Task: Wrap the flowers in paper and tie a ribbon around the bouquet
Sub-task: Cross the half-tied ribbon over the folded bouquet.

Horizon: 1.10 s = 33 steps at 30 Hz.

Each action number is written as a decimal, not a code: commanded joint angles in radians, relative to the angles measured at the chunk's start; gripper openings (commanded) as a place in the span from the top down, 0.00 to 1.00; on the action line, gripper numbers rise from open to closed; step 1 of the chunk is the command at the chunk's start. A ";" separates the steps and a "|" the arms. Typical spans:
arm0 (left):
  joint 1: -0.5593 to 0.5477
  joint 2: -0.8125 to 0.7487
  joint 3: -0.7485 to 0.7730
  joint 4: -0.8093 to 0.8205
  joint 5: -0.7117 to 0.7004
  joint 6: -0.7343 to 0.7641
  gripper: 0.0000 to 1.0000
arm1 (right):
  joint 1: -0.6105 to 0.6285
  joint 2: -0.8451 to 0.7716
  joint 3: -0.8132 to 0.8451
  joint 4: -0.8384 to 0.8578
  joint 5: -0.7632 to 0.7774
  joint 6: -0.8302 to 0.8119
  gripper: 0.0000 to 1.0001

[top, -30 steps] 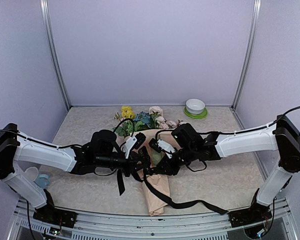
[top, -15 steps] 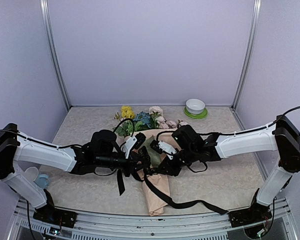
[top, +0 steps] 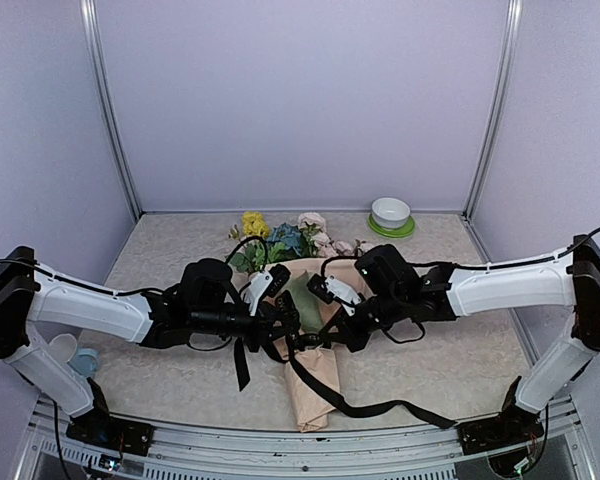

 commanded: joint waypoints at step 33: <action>0.082 0.143 0.054 -0.059 0.003 -0.091 0.98 | -0.019 -0.112 -0.080 0.154 -0.011 0.094 0.97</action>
